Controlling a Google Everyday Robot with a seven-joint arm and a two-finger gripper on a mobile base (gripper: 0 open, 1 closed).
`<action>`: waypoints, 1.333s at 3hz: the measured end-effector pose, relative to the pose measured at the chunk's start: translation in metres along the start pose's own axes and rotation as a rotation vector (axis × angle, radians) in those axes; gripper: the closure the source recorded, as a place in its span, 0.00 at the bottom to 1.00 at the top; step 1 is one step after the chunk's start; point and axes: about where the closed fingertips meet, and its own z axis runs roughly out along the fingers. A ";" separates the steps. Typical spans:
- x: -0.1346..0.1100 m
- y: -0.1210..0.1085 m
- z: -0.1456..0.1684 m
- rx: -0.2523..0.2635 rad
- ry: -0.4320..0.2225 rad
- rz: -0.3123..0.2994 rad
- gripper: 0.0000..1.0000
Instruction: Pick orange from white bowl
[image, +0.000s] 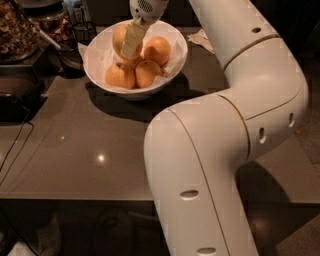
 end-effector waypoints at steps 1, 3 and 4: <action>-0.009 0.011 -0.026 0.004 -0.099 -0.058 1.00; 0.001 0.036 -0.029 -0.028 -0.131 -0.092 1.00; 0.005 0.047 -0.046 -0.036 -0.161 -0.076 1.00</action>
Offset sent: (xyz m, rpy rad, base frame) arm -0.0979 -0.0301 0.0325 0.1770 -0.1215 0.1317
